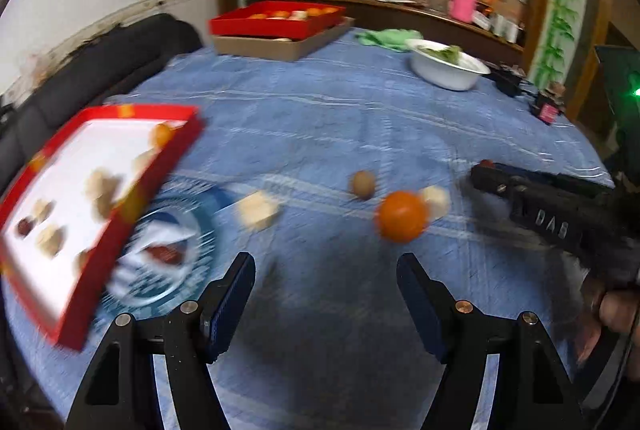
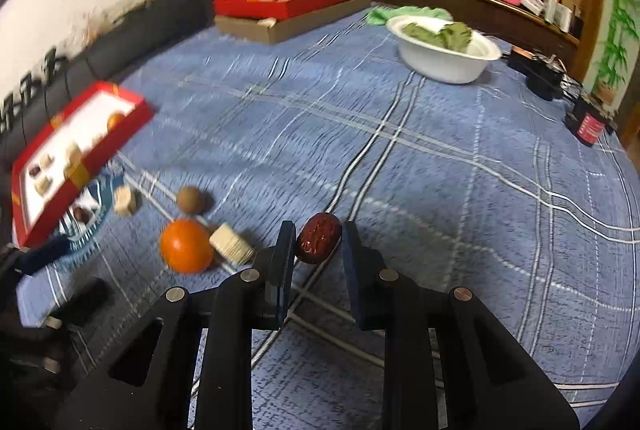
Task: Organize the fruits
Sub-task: 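Grasp a red date with the right tool while the left tool grasps an orange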
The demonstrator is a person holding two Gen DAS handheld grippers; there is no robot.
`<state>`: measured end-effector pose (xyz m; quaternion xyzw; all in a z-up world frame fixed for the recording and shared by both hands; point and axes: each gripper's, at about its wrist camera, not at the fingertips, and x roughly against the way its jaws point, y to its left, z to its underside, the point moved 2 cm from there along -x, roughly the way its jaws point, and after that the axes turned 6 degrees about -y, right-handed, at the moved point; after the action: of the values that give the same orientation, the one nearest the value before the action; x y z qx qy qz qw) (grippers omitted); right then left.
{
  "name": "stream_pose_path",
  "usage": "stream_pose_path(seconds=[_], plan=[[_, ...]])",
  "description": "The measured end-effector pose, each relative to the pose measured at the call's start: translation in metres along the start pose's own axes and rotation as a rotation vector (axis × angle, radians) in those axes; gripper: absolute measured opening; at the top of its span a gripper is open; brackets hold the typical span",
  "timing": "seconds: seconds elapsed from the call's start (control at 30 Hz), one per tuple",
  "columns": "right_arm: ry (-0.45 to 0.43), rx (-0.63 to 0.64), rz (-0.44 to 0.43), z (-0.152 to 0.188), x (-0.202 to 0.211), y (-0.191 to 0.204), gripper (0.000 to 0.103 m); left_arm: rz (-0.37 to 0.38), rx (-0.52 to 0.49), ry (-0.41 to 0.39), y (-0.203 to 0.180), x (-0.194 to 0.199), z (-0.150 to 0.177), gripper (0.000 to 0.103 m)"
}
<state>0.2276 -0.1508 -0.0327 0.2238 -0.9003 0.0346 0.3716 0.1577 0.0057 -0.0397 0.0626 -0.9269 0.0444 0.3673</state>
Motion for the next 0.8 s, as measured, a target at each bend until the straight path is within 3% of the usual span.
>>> stream_pose_path(seconds=[0.17,0.23,0.8], plan=[[-0.016,-0.035,-0.022,-0.005,0.002,-0.009,0.022,0.022,-0.051,0.040,-0.033,-0.030,-0.013,0.070],[-0.021,-0.040,-0.028,-0.006,0.004,-0.011,0.022,0.016,-0.076,0.079,-0.038,-0.045,-0.012,0.035],[-0.028,0.016,-0.041,-0.003,0.008,0.004,0.022,-0.007,0.025,-0.005,-0.010,0.002,0.008,0.032]])
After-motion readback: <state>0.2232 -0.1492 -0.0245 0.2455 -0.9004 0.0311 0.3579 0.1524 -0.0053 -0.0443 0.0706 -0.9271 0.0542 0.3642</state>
